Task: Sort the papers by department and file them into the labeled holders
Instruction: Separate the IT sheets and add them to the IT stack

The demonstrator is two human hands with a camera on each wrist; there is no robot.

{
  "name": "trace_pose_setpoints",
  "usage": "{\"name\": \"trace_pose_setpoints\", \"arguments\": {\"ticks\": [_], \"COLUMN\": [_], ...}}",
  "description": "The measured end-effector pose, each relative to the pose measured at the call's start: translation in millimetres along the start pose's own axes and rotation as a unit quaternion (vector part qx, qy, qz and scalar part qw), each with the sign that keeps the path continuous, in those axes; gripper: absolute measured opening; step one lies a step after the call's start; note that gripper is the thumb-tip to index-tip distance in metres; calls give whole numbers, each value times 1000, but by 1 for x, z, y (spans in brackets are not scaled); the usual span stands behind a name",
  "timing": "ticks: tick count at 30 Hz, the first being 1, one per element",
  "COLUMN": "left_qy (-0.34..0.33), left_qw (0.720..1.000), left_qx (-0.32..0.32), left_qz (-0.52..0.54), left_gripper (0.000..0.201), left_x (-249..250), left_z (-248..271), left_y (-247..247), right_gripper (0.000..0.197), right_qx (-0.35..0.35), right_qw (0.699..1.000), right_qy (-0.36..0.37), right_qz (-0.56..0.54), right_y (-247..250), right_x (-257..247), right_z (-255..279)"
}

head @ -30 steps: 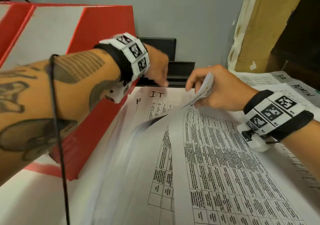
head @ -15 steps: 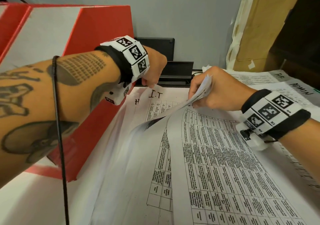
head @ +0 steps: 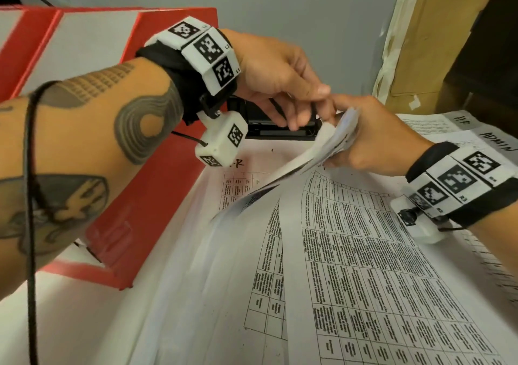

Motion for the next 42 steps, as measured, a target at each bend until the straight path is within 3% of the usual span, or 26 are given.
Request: {"name": "trace_pose_setpoints", "arguments": {"ticks": [3, 5, 8, 10, 12, 14, 16, 18, 19, 21, 24, 26, 28, 30, 32, 33, 35, 37, 40, 42], "left_qy": [58, 117, 179, 190, 174, 149, 96, 33, 3, -24, 18, 6, -49, -97, -172, -198, -199, -185, -201, -230], "left_qw": [987, 952, 905, 892, 894, 931, 982, 999, 1000, 996, 956, 919, 880, 839, 814, 807, 801, 804, 786, 779], "left_qx": [107, 124, 43, -14, -21, 25, 68, 28, 11, 50, 266, 393, 467, 506, 507, 507, 510, 509, 540, 542], "left_qz": [-104, -255, -385, -410, -411, -332, -149, -15, -7, -71, -123, -37, 67, 177, 224, 230, 243, 246, 222, 214], "left_gripper": [36, 26, 22, 25, 20, 31, 69, 97, 102, 84, 54, 49, 56, 58, 43, 40, 44, 37, 44, 31], "left_x": [-16, -32, -56, -66, -60, -44, -18, 7, 17, 31, 26, 16, 9, 3, 6, 8, 14, 23, 34, 34], "left_z": [-11, -22, -36, -41, -39, -29, -11, 13, 25, 47, 59, 68, 85, 106, 119, 121, 118, 108, 110, 114], "left_y": [14, 12, -3, -12, -15, -14, -7, -9, -11, -13, 4, 16, 24, 31, 34, 33, 28, 22, 21, 23], "right_gripper": [63, 41, 24, 20, 19, 26, 40, 39, 35, 45, 54, 63, 70, 78, 95, 94, 70, 59, 50, 57], "right_qx": [-11, -42, -49, -49, -49, -25, 23, 77, 97, 128, 165, 223, 325, 410, 443, 420, 339, 350, 453, 489], "right_qw": [999, 999, 998, 998, 999, 1000, 999, 996, 993, 985, 971, 961, 934, 906, 888, 884, 892, 898, 880, 866], "right_qy": [-2, 13, 16, 18, 10, -3, 0, -5, -9, -18, -3, -1, -11, -44, -97, -98, -68, -47, -12, 38], "right_qz": [-40, -16, -20, -17, -15, 5, 33, 50, 63, 112, 171, 163, 147, 91, -80, -179, -292, -262, -141, -98], "right_y": [1, -1, -3, -2, 0, 7, 20, 36, 46, 70, 103, 122, 139, 152, 150, 143, 122, 114, 125, 138], "right_x": [2, 1, 1, 0, 0, 0, -3, -9, -13, -23, -44, -55, -57, -43, -20, -13, -17, -33, -61, -77], "right_z": [2, 2, 3, 3, 4, 0, -5, -12, -16, -25, -32, -25, -7, 16, 34, 37, 32, 27, 21, 15]}}
Point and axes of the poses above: each hand's wrist, its own z-axis away from the middle knuckle, its own y-axis out of the back of the hand, x = y × z, the point moved 6 cm from there along -z, towards the middle knuckle, and after that the axes turned 14 degrees about y, right-handed, at the moved point
